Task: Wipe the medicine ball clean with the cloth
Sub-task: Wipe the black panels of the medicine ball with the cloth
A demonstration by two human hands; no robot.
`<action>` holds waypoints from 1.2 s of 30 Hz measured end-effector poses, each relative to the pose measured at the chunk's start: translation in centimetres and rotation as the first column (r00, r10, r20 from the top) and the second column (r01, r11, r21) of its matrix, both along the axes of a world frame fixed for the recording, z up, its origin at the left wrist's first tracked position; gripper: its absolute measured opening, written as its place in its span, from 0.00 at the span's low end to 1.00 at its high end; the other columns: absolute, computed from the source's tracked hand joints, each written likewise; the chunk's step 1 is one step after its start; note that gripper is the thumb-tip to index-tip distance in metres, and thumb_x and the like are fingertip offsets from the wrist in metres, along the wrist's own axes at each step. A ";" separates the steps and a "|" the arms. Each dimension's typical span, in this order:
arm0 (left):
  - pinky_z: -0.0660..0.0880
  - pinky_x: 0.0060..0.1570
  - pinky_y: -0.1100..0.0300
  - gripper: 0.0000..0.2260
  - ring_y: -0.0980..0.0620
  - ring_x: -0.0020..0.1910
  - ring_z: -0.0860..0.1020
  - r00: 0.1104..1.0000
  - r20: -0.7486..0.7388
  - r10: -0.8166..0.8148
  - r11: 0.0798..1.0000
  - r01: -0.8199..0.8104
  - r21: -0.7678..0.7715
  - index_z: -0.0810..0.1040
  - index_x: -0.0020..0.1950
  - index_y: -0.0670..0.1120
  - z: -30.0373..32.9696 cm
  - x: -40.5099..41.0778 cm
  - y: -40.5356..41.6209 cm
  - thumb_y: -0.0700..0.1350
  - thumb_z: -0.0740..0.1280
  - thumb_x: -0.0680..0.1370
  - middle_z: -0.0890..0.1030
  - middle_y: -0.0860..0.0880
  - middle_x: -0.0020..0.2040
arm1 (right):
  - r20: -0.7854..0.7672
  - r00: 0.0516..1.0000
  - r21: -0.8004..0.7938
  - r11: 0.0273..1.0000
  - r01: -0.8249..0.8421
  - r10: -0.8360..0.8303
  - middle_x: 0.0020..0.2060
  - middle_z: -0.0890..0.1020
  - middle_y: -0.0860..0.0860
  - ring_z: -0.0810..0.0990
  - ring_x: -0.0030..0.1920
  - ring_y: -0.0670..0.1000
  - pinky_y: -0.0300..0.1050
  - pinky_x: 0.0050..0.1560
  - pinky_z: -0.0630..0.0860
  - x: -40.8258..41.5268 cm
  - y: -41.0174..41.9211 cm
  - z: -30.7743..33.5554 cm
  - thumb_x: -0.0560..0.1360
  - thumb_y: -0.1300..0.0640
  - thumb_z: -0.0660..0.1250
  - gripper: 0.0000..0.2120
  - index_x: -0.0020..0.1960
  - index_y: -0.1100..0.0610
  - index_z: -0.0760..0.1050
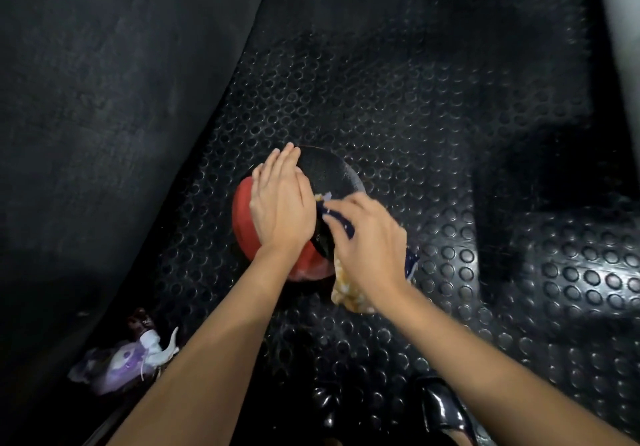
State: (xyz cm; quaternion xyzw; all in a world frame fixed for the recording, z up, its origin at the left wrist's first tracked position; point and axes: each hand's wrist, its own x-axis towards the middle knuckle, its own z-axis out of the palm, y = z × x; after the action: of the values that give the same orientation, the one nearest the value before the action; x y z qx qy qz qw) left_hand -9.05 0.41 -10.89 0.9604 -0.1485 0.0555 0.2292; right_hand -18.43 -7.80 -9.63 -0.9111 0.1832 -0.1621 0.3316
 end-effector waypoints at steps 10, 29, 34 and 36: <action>0.56 0.73 0.54 0.22 0.51 0.72 0.66 1.000 0.031 -0.003 1.000 0.003 -0.012 0.73 0.69 0.42 -0.2 -0.5 0.0 0.44 0.49 0.79 0.73 0.48 0.69 | -0.035 0.995 0.062 0.993 0.099 -0.097 0.47 0.79 0.43 0.78 0.47 0.48 0.41 0.40 0.70 1.7 -0.9 -0.7 0.76 0.51 0.66 0.08 0.53 0.48 0.80; 0.59 0.73 0.51 0.22 0.50 0.72 0.66 0.999 0.039 0.015 1.000 -0.014 -0.022 0.73 0.69 0.42 -0.5 -0.8 0.7 0.44 0.49 0.79 0.73 0.49 0.69 | -0.048 0.995 -0.051 0.996 0.080 -0.082 0.47 0.79 0.45 0.77 0.48 0.50 0.43 0.38 0.73 3.8 -1.3 -0.4 0.76 0.52 0.65 0.08 0.53 0.49 0.81; 0.58 0.73 0.52 0.22 0.51 0.72 0.66 0.999 -0.007 0.031 0.998 -0.031 -0.060 0.73 0.68 0.43 0.1 0.4 0.9 0.44 0.49 0.78 0.73 0.49 0.69 | 0.070 0.997 -0.091 0.995 0.037 -0.030 0.41 0.79 0.44 0.76 0.41 0.47 0.36 0.30 0.67 -1.0 0.6 -1.4 0.74 0.51 0.65 0.08 0.49 0.50 0.81; 0.59 0.72 0.52 0.22 0.51 0.72 0.66 1.000 0.005 0.020 0.998 -0.020 -0.067 0.73 0.68 0.43 0.0 0.2 1.1 0.44 0.50 0.79 0.73 0.49 0.69 | 0.086 0.996 -0.099 0.994 0.036 -0.027 0.42 0.79 0.44 0.77 0.41 0.47 0.38 0.31 0.70 -0.4 0.3 -1.5 0.75 0.50 0.63 0.09 0.49 0.50 0.81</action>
State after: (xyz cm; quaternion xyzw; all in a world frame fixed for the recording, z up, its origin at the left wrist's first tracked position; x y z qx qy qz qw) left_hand -8.86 1.54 -10.87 0.9535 -0.1375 0.0652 0.2603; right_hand -18.81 -7.48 -11.09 -0.9161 0.1750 -0.2148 0.2900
